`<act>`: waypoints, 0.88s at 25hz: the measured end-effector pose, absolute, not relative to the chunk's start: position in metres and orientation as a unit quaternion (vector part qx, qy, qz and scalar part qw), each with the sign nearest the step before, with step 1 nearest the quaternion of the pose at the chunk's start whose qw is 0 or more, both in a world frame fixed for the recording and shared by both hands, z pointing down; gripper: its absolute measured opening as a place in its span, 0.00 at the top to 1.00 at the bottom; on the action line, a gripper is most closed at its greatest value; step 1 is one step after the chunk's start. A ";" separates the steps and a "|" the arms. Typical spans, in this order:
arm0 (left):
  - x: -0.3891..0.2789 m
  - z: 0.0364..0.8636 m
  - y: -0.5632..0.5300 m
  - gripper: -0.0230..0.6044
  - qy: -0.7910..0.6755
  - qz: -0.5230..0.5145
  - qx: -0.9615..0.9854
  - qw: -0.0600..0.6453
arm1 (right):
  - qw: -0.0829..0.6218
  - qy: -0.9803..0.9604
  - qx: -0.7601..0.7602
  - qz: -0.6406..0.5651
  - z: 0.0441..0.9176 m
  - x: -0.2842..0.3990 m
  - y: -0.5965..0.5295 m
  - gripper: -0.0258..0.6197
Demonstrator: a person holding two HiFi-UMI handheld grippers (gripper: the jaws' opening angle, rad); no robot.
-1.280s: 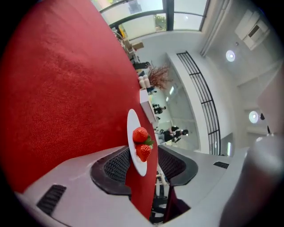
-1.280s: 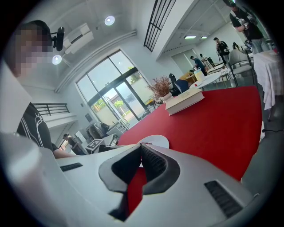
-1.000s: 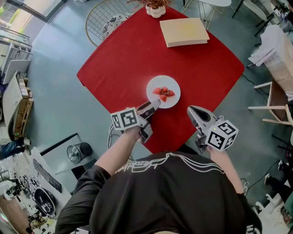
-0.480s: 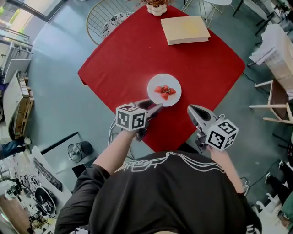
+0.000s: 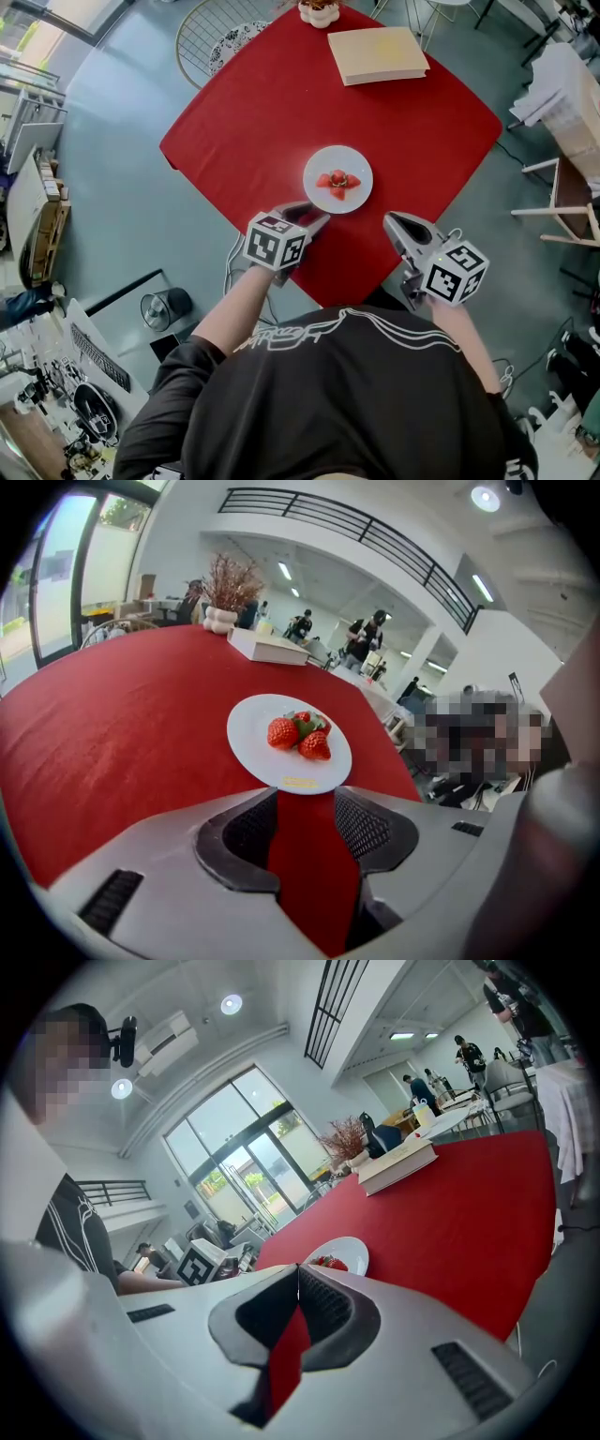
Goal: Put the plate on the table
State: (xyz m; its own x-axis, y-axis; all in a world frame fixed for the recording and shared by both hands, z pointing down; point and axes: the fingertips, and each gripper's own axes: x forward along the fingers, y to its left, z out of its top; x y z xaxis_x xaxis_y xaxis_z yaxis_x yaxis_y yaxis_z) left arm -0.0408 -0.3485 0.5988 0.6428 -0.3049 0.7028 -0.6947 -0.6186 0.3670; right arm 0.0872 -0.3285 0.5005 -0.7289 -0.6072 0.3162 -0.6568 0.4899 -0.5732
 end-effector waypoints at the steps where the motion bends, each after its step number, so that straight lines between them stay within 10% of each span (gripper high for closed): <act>1: -0.042 0.598 -0.348 0.66 -0.298 0.301 0.847 0.322 | 0.037 -0.863 0.366 0.347 0.501 0.086 -0.327 0.95; 12: -0.044 0.529 -0.310 0.95 -0.268 0.216 0.891 0.295 | 0.031 -0.878 0.358 0.317 0.478 0.066 -0.307 0.95; 22: -0.061 0.438 -0.235 0.95 -0.213 0.099 0.930 0.282 | 0.003 -0.901 0.345 0.262 0.431 0.035 -0.241 0.95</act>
